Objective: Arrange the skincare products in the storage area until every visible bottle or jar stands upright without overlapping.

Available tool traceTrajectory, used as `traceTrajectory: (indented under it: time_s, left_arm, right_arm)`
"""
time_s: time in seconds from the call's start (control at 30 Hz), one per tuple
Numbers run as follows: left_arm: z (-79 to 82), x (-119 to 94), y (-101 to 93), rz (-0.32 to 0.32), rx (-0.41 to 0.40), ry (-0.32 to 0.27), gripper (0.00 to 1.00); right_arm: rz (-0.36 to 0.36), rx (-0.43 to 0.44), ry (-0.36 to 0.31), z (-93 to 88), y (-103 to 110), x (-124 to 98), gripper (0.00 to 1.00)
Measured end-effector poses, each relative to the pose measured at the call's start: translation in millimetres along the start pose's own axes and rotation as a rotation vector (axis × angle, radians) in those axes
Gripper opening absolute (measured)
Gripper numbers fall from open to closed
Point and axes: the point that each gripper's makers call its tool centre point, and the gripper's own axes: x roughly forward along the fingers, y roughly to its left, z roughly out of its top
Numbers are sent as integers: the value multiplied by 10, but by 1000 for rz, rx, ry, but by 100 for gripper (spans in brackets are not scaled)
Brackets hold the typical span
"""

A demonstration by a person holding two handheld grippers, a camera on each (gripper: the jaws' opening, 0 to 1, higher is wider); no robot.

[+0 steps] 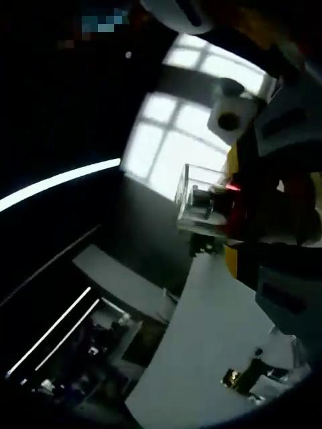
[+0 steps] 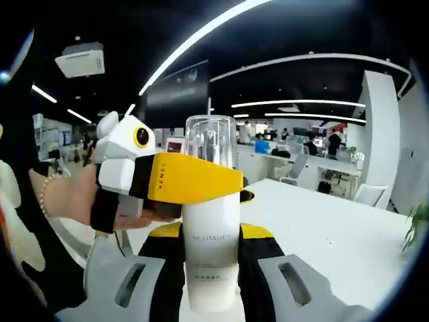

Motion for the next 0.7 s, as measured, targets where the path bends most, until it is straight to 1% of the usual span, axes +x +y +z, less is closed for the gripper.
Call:
traceTrajectory:
  time_s: [0.13,0.17,0.23,0.37,0.4,0.43,0.47,0.5,0.53,0.6,0.67,0.7]
  left_arm:
    - [-40,-20,56,113,50,1,28]
    - [-37,-30,81,140,60,1,28]
    - [-41,-61,115,204,105,0,27]
    - [-85,-83,130,275,237,37,25]
    - [-82,-86,132,285,253,34,26]
    - [-117,-97,135,301,268,54,26]
    - [-134,-108,147,311,291,66,26]
    - [-165,-106,136,311,296,76,26]
    - [-215,-115,144,302,335,109,26]
    - [-271,-146,185,276,367,158,26]
    - [-278,-164,208,266,340,152,26]
    - [-306,-179,208,245,311,167,25]
  right_arm:
    - [-56,-53,1,-44,-8,-2,28]
    - [-65,-55,-2,-54,-13,-3,28]
    - [-80,-61,-1,-72,-21,-2,29]
    - [-86,-73,-1,-107,-47,-4,29]
    - [-81,-70,2,-120,-41,-6,29]
    - [-78,-70,5,-138,-35,-3,29]
    - [-73,-73,10,-177,-24,8,29]
    - [-65,-72,18,-207,-12,21,29]
    - [-60,-59,25,-253,-3,30,29]
    - [-42,-46,29,-326,36,38,29]
    - [-29,-23,19,-352,74,32,29]
    - [-18,-23,14,-354,87,25,29]
